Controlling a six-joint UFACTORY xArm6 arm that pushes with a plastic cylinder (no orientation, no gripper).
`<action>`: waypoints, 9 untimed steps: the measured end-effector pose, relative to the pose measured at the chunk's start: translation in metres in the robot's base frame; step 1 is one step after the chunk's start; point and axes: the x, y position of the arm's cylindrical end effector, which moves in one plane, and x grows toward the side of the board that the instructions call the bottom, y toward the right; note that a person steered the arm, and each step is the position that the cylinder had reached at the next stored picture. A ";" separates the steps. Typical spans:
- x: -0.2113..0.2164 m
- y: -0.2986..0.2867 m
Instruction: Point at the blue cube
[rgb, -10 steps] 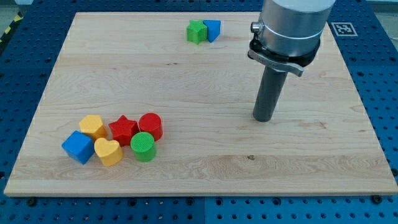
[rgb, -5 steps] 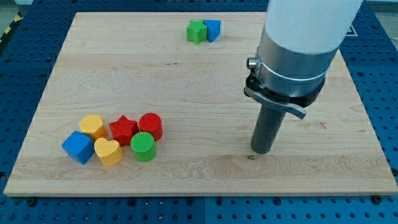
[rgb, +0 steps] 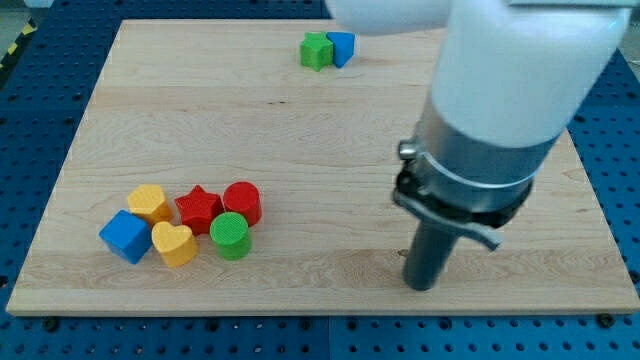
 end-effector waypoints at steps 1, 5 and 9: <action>0.000 -0.055; 0.002 -0.336; -0.017 -0.342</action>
